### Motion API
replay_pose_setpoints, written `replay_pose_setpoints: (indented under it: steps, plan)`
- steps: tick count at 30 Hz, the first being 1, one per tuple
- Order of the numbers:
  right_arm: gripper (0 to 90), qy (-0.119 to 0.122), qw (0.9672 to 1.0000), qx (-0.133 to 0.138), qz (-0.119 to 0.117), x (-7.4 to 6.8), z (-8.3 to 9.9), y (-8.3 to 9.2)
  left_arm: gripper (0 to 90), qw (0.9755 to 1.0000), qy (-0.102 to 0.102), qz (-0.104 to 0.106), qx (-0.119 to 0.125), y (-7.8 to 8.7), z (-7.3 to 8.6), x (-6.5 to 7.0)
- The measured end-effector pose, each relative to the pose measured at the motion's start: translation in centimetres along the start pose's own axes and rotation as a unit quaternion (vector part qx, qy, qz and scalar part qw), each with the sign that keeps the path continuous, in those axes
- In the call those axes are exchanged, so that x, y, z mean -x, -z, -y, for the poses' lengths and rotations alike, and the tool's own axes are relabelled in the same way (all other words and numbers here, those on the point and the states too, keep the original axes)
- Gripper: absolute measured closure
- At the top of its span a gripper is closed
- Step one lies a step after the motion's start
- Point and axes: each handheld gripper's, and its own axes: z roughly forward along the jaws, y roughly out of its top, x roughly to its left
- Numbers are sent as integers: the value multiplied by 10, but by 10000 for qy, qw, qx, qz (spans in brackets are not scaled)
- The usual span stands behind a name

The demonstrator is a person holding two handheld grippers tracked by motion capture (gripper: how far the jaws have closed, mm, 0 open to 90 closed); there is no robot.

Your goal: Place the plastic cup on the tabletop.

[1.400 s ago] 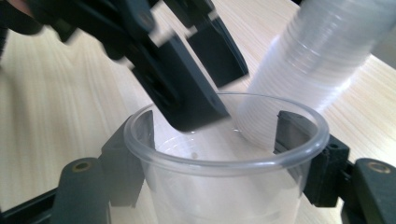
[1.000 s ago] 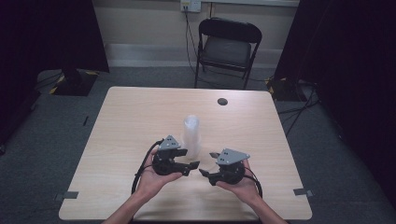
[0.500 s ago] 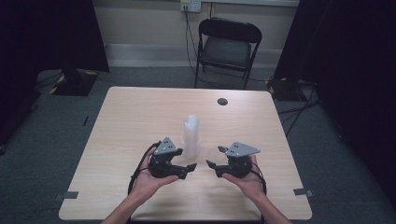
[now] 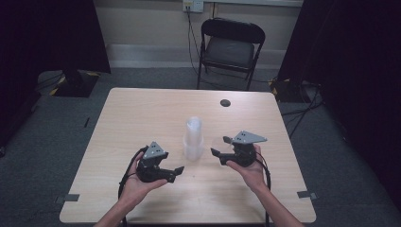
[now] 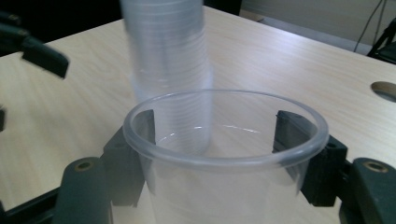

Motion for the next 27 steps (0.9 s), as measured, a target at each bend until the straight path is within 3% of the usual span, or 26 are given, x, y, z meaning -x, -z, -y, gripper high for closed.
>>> replay_pose_setpoints:
  steps: [2,5,7,9,11,13,14,16,27]
  plan:
    - [297,-17,10000,14,41,2,-2,-1,168,10000,-65,-44,-34,0,3,0]
    - [296,-38,9998,76,187,9,-9,-3,162,9999,100,-1,-72,-3,19,3]
    - [296,-75,9996,95,243,13,-12,-5,162,10000,29,36,-51,-3,22,4]
    - [296,-72,9995,92,309,16,-16,-8,161,9997,-169,145,-57,-2,27,5]
    - [297,-80,9994,95,335,18,-17,-9,159,9998,-110,163,-25,-3,29,5]
    - [296,-126,9989,146,434,22,-19,-13,159,9999,-120,97,-10,-3,34,6]
    - [296,-169,9987,156,465,23,-20,-14,159,9996,-255,31,-85,-3,36,7]
    - [296,-204,9984,152,500,26,-20,-17,159,9995,-313,36,-45,-2,38,7]
    - [296,-380,9968,221,669,42,-24,-35,159,9996,-212,-187,84,2,40,-4]
